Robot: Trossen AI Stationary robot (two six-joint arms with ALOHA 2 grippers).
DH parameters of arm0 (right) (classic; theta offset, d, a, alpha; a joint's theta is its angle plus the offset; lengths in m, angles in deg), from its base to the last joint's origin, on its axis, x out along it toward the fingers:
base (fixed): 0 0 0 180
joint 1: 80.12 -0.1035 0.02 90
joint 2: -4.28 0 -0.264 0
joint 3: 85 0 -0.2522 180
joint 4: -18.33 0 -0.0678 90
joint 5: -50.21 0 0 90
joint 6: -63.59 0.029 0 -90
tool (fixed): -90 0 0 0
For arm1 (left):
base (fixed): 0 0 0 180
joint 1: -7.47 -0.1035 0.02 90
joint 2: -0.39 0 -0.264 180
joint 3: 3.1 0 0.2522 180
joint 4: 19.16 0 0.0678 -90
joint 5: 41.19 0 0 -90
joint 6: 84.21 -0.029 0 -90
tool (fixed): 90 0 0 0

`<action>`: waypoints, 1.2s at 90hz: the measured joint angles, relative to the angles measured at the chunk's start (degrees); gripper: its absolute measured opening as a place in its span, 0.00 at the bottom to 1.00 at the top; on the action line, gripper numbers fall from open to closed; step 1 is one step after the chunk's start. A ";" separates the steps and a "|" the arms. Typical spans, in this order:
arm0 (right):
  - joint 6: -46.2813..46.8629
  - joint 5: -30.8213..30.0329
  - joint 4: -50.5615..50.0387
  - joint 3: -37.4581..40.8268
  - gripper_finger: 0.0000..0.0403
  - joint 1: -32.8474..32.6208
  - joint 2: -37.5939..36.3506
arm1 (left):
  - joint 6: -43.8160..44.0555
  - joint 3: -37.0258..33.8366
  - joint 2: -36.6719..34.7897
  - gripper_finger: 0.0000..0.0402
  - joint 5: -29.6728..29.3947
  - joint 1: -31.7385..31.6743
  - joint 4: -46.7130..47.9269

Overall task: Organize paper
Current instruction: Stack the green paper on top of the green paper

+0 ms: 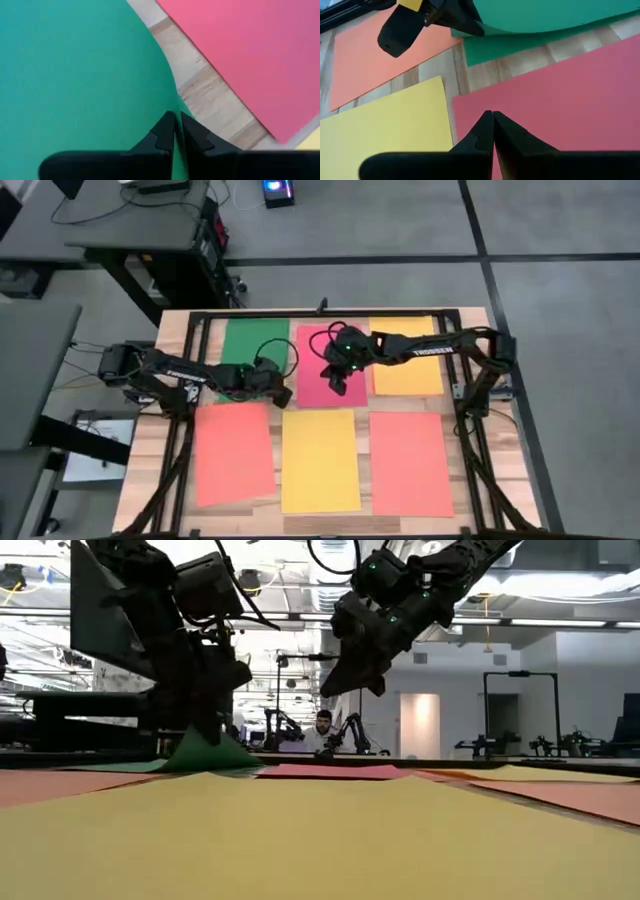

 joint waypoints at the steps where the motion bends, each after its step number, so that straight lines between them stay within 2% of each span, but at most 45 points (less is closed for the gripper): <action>1: 0.00 0.00 -0.01 0.00 0.00 0.00 0.00 | -0.13 0.00 0.00 0.00 0.19 0.00 -0.05; 61: 0.00 0.00 -0.02 0.00 0.00 0.00 0.01 | -0.14 0.00 0.00 0.00 0.79 -1.90 3.23; 108: -0.25 0.00 -0.04 0.00 0.00 0.00 0.04 | 9.81 0.00 0.00 0.00 0.98 -2.29 3.45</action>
